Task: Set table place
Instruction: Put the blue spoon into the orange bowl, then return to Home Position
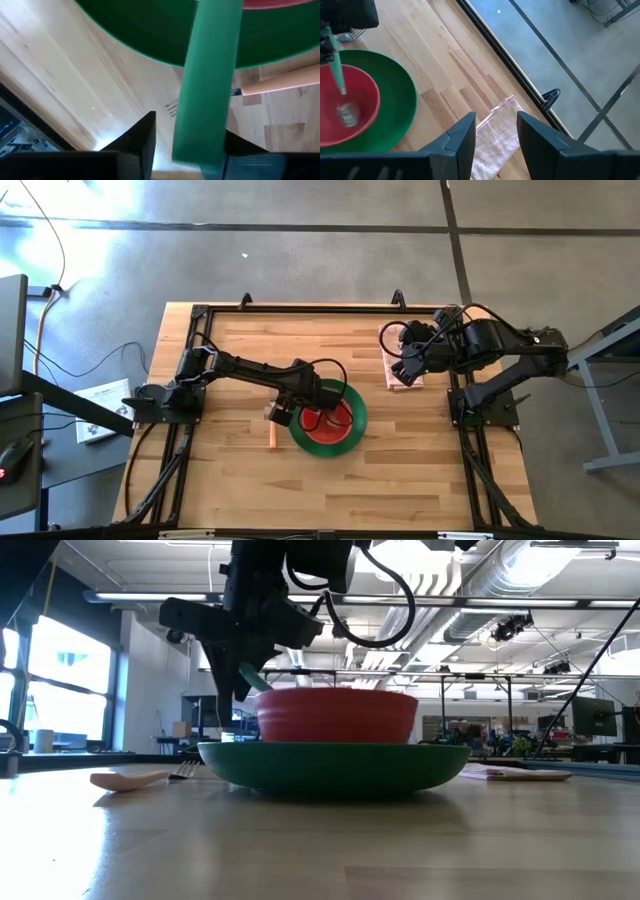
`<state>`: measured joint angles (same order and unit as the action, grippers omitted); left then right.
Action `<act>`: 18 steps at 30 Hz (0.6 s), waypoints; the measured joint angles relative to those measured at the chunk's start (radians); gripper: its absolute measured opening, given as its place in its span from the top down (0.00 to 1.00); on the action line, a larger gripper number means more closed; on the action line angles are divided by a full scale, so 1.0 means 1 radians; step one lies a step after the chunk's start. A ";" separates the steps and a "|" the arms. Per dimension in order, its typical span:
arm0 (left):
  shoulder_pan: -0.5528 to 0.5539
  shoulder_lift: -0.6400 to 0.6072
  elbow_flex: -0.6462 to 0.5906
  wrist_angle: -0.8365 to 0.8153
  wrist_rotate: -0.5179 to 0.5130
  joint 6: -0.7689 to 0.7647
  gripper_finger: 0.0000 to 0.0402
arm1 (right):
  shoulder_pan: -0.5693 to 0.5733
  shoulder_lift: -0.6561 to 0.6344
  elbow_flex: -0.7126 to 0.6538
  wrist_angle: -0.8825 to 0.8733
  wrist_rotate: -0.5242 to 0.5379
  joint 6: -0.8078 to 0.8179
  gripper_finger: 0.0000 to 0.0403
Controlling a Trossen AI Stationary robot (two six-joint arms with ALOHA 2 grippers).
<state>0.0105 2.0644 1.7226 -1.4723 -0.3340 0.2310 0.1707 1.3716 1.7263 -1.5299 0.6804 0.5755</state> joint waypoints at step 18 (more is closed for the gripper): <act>0.001 -0.008 0.221 -0.062 -0.022 -0.001 0.61 | 0.000 0.000 0.000 -0.001 0.000 0.002 0.66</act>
<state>0.0118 2.0560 1.9431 -1.5344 -0.3556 0.2297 0.1707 1.3716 1.7260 -1.5308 0.6807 0.5777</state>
